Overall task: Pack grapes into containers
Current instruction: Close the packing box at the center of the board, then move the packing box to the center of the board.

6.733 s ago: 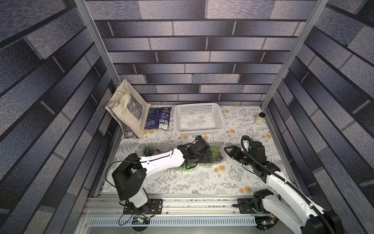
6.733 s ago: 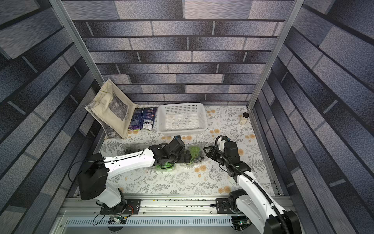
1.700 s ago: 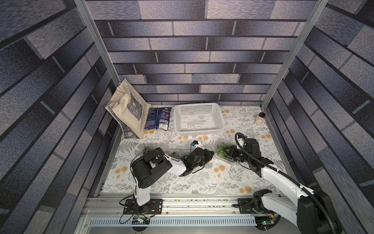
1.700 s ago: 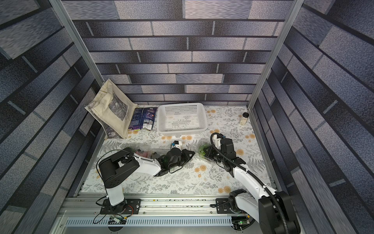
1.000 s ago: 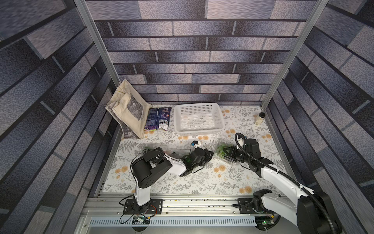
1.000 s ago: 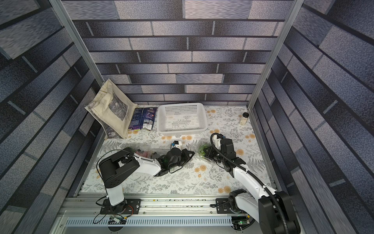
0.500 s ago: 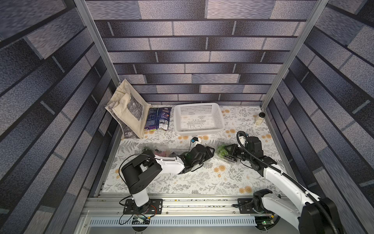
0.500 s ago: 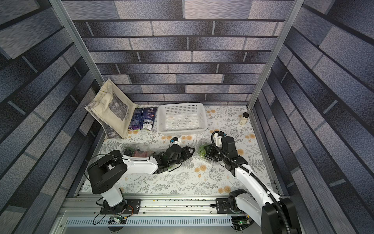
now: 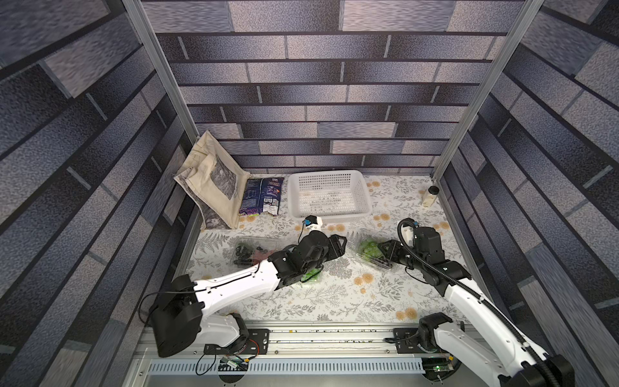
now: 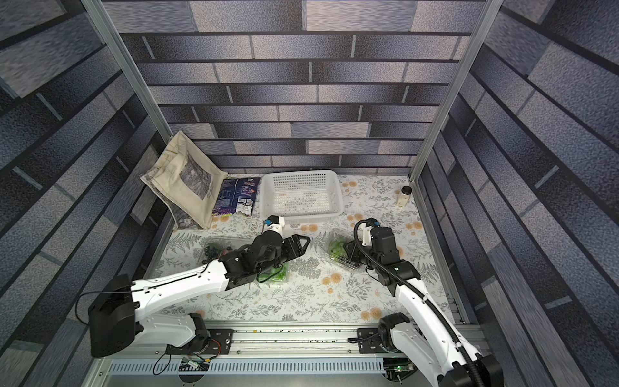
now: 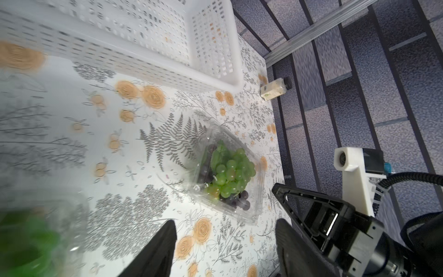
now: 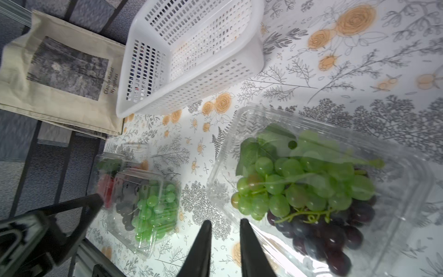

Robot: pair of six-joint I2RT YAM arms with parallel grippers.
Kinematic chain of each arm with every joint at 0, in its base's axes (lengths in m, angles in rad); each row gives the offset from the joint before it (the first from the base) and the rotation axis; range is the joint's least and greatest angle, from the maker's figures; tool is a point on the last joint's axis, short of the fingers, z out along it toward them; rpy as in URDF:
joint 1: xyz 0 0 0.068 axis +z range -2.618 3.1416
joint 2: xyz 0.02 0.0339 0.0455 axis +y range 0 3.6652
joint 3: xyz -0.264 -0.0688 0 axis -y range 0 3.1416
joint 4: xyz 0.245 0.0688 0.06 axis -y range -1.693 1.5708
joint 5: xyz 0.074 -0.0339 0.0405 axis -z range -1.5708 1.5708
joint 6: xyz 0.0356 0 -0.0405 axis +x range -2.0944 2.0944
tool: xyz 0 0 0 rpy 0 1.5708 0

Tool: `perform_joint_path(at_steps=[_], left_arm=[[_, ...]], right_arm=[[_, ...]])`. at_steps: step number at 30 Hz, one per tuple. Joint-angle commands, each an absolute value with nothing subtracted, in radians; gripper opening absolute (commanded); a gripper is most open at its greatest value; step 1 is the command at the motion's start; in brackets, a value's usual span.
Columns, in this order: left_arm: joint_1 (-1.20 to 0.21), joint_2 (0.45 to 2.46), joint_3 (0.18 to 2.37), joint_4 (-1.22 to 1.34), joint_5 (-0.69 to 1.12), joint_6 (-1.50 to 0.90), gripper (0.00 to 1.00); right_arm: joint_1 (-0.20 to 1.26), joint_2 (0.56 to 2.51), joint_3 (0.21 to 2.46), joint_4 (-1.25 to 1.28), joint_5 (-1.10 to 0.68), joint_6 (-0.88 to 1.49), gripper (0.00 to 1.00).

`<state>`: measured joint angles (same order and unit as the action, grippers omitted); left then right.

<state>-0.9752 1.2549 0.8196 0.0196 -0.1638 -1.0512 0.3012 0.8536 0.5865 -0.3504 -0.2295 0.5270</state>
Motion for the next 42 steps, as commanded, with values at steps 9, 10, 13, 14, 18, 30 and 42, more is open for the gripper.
perform_joint_path(at_steps=[9, 10, 13, 14, 18, 30, 42], left_arm=[[-1.001, 0.909, 0.666, -0.603, -0.384, -1.156, 0.75], [-1.002, 0.897, 0.659, -0.621, -0.39, -1.169, 0.77], [-0.995, 0.884, 0.643, -0.656, -0.408, -1.184, 0.81], [-0.991, 0.885, 0.641, -0.666, -0.41, -1.184, 0.83], [-0.971, 0.907, 0.641, -0.693, -0.408, -1.177, 0.92], [-0.919, 0.961, 0.59, -0.591, -0.346, -1.15, 0.95], [-0.873, 1.082, 0.596, -0.445, -0.28, -1.102, 0.95]], right_arm=[[0.279, 0.783, 0.606, -0.563, 0.012, 0.479, 0.61], [0.274, 0.787, 0.605, -0.559, 0.007, 0.478, 0.63], [0.265, 0.794, 0.597, -0.537, -0.015, 0.482, 0.67], [0.263, 0.796, 0.595, -0.53, -0.017, 0.483, 0.68], [0.254, 0.807, 0.595, -0.522, -0.014, 0.476, 0.71], [0.233, 0.887, 0.557, -0.432, -0.062, 0.478, 0.76], [0.223, 0.905, 0.558, -0.405, -0.088, 0.472, 0.76]])
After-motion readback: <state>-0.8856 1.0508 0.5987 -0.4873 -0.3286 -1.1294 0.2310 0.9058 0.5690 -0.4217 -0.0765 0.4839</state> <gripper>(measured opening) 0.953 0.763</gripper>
